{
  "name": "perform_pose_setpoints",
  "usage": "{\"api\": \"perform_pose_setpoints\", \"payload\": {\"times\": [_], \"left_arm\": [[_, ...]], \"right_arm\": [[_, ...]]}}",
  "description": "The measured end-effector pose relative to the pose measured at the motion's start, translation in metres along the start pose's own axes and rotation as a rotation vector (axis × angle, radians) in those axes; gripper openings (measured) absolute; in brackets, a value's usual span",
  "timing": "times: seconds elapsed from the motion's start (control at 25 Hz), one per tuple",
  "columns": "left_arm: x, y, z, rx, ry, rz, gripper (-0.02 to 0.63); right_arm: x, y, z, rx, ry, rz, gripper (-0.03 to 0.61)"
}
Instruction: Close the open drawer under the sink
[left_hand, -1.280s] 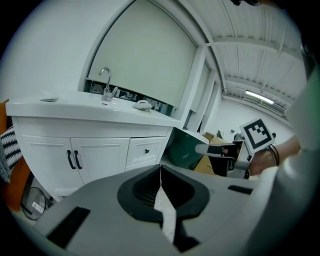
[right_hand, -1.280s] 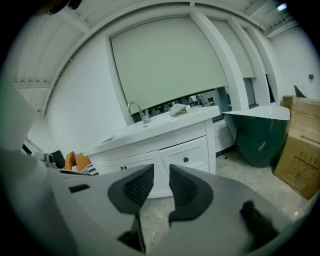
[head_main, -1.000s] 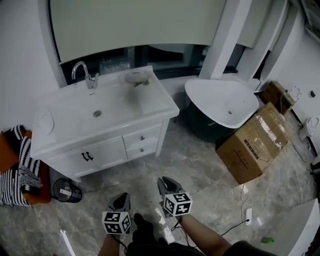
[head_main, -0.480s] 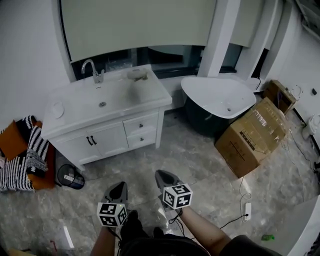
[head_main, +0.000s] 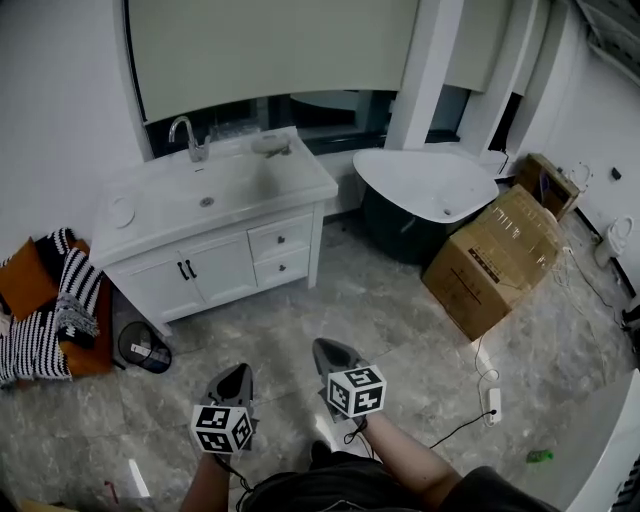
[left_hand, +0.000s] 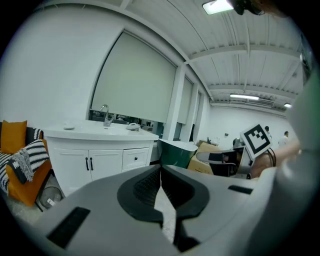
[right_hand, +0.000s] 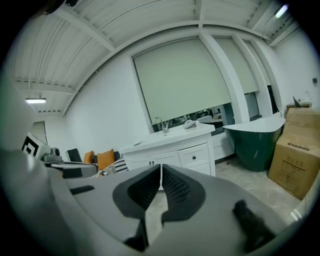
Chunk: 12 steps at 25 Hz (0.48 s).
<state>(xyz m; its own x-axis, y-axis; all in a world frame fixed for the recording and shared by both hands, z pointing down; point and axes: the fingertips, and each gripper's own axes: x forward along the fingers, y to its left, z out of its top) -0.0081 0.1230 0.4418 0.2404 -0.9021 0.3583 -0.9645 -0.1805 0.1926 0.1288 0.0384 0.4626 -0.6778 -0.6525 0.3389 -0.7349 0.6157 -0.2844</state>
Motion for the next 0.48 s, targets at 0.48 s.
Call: {"api": "perform_pose_setpoints", "payload": {"times": [0.48], "left_arm": [[-0.106,0.012,-0.030,0.004,-0.018,-0.082,0.015]], "right_arm": [[-0.059,0.107,-0.044,-0.052,-0.008,-0.045,0.029]]}}
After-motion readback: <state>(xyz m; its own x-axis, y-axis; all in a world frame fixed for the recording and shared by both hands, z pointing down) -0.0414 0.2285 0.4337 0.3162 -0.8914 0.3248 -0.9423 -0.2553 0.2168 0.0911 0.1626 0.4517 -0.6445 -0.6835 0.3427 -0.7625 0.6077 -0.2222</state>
